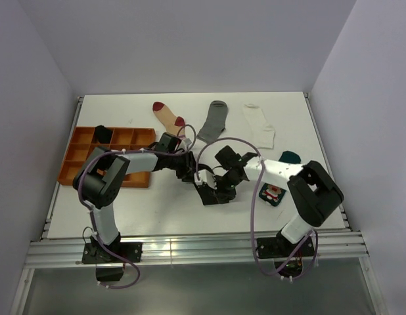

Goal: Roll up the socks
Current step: Roll the sock at the center of the board.

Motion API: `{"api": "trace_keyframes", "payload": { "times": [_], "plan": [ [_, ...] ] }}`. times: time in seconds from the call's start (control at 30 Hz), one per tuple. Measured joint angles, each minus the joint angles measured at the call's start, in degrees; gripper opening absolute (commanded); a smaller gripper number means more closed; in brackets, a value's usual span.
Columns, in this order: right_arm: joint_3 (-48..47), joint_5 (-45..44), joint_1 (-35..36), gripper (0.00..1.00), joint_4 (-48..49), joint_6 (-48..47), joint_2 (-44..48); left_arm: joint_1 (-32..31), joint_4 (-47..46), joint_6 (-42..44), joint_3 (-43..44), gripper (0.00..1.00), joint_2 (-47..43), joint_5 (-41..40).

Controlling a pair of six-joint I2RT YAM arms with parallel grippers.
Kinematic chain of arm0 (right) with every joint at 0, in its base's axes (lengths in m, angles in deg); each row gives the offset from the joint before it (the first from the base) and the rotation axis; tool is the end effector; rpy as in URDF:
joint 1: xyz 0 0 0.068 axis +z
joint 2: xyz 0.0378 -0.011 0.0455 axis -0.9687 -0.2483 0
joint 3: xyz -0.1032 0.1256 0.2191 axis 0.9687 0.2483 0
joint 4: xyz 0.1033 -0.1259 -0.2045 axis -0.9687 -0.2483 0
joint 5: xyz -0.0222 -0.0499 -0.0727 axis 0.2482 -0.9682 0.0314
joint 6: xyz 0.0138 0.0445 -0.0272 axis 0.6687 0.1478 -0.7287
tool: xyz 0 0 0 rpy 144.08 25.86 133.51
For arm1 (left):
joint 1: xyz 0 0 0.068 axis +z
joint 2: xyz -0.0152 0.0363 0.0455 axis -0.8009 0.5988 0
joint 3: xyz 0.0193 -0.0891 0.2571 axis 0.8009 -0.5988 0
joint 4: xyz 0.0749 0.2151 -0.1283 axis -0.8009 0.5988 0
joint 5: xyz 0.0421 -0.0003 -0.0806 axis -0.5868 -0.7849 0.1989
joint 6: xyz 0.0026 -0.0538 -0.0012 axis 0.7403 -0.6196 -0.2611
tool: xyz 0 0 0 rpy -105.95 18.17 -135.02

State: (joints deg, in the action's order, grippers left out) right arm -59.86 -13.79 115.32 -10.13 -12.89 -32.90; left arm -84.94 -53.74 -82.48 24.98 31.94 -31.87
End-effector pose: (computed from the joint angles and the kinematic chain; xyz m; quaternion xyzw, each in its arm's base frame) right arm 0.1990 0.1880 0.1626 -0.7013 0.6488 0.2356 0.1781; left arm 0.2962 -0.2115 0.1279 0.0456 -0.8932 0.4468 0.0200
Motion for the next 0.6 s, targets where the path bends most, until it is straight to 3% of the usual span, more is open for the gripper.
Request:
{"api": "trace_keyframes", "payload": {
  "times": [0.2,0.4,0.53,0.6],
  "plan": [
    [-10.5,10.5,-6.4,0.24,-15.9,-4.0,-11.2,0.4,-9.0,0.6,-4.4,0.23,-4.2,-4.9],
    [-20.0,17.3,-10.6,0.24,-31.1,-8.9,-23.0,0.3,-19.0,1.2,-12.7,0.19,-6.1,-8.7],
    [-25.9,19.5,-11.3,0.24,-38.9,-10.4,-29.9,-1.7,-23.4,3.5,-18.3,0.27,-9.8,-12.5],
    [-28.0,20.1,-11.4,0.24,-41.1,-10.3,-32.3,-3.9,-25.0,5.9,-19.2,0.36,-11.8,-14.0]
  ]
}}
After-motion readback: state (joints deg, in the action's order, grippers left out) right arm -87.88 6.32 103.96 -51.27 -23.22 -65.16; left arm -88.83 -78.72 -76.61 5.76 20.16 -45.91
